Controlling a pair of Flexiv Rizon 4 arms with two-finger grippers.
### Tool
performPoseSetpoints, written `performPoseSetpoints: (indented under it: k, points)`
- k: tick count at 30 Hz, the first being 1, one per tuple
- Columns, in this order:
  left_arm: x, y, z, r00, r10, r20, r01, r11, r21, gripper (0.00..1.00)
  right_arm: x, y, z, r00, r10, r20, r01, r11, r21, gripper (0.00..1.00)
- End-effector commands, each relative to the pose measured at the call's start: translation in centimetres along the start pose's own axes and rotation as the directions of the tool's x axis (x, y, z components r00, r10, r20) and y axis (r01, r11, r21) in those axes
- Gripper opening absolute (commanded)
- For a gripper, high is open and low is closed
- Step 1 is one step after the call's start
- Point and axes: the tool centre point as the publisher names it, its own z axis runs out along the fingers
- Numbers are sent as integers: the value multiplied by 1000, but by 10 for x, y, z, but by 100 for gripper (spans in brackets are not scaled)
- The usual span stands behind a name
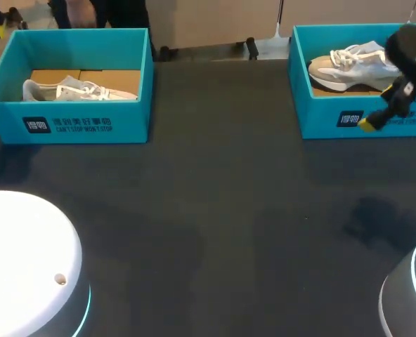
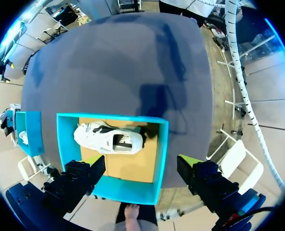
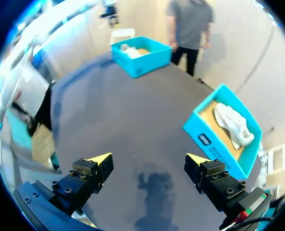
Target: Take the shoe out of the shoebox, open the shoe tongue, remove and reinsert the insole, then place the shoe into the shoebox
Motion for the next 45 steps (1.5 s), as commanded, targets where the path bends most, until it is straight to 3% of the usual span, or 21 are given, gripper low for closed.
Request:
performPoseSetpoints:
  k: [1,21,25,27,30,35,39,41,42,43,45]
  points:
    - [0,-2,0,1000,0,-2,0,1000,-5,100,-10,15,-11,932,332,142,-342,938,50,100]
    - [0,-2,0,1000,0,-2,0,1000,-5,100,-10,15,-11,932,332,142,-342,938,50,100]
    - [0,-2,0,1000,0,-2,0,1000,-5,100,-46,38,10,790,549,272,-557,829,-54,100]
    - [0,-2,0,1000,0,-2,0,1000,-5,100,-63,49,15,679,675,290,-676,728,-112,100]
    - [0,-2,0,1000,0,-2,0,1000,-5,100,-88,61,24,570,755,324,-753,638,-162,100]
    - [0,-2,0,1000,0,-2,0,1000,-5,100,-124,77,30,489,793,363,-776,586,-234,100]
    - [0,-2,0,1000,0,-2,0,1000,-5,100,-151,73,29,413,831,373,-808,523,-271,100]
    - [0,-2,0,1000,0,-2,0,1000,-5,100,-161,70,25,371,827,422,-809,511,-290,100]
    - [0,-2,0,1000,0,-2,0,1000,-5,100,-164,70,24,363,823,437,-801,516,-305,100]
    - [0,-2,0,1000,0,-2,0,1000,-5,100,-165,71,24,393,804,447,-773,552,-312,100]
    - [0,-2,0,1000,0,-2,0,1000,-5,100,-165,71,24,393,804,447,-773,552,-312,100]
